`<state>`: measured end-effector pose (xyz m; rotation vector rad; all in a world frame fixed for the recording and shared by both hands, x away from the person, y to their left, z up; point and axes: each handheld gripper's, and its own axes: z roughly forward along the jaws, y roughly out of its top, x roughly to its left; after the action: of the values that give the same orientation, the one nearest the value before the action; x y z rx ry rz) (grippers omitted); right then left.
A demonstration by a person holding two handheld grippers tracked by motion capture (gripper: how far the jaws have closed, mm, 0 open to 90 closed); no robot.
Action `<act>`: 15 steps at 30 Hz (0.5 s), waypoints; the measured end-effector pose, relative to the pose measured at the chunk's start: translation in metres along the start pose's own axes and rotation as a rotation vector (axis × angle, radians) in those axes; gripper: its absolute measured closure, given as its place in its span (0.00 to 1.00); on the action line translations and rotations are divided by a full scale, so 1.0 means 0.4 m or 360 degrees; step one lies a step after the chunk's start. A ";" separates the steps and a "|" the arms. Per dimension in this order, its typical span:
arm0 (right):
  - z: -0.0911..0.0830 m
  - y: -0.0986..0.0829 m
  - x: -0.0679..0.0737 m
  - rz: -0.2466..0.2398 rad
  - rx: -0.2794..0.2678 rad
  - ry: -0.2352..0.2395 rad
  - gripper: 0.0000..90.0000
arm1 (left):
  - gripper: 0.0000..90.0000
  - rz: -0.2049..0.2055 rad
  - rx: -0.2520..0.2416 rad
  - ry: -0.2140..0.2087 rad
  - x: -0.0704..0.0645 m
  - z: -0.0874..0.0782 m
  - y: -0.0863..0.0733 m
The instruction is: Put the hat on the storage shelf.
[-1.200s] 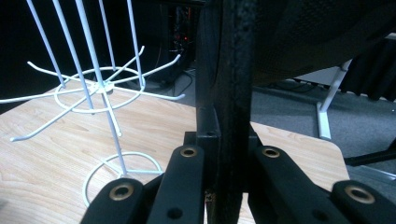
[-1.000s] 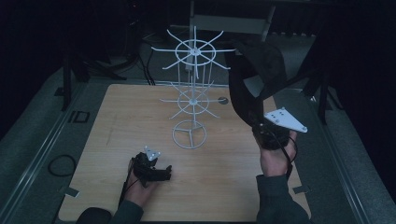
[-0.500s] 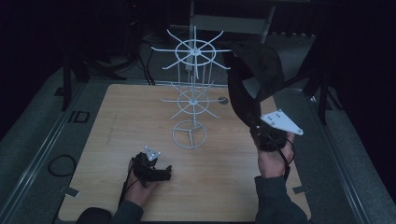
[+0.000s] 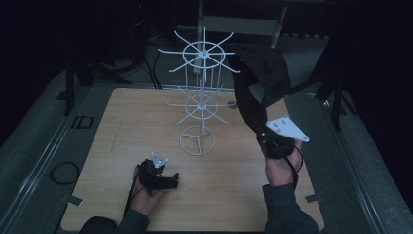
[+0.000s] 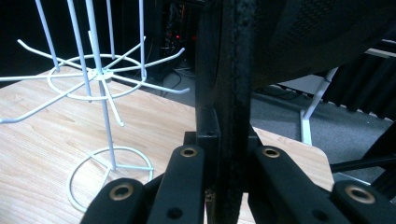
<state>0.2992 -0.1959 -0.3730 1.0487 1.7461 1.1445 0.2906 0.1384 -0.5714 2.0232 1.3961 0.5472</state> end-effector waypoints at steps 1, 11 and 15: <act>0.000 0.000 0.000 0.0000 0.0000 0.0000 0.96 | 0.00 0.0000 0.0000 0.0000 0.000 0.000 0.000; 0.011 -0.007 0.020 -0.0097 0.0037 0.0006 0.95 | 0.00 0.0000 0.0000 0.0001 0.000 0.000 0.000; 0.016 -0.010 0.029 -0.0143 0.0049 -0.0005 0.94 | 0.00 -0.0001 -0.0001 0.0000 0.000 0.000 0.000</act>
<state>0.3001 -0.1843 -0.3807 0.9794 1.7950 1.0625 0.2906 0.1384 -0.5715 2.0224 1.3965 0.5473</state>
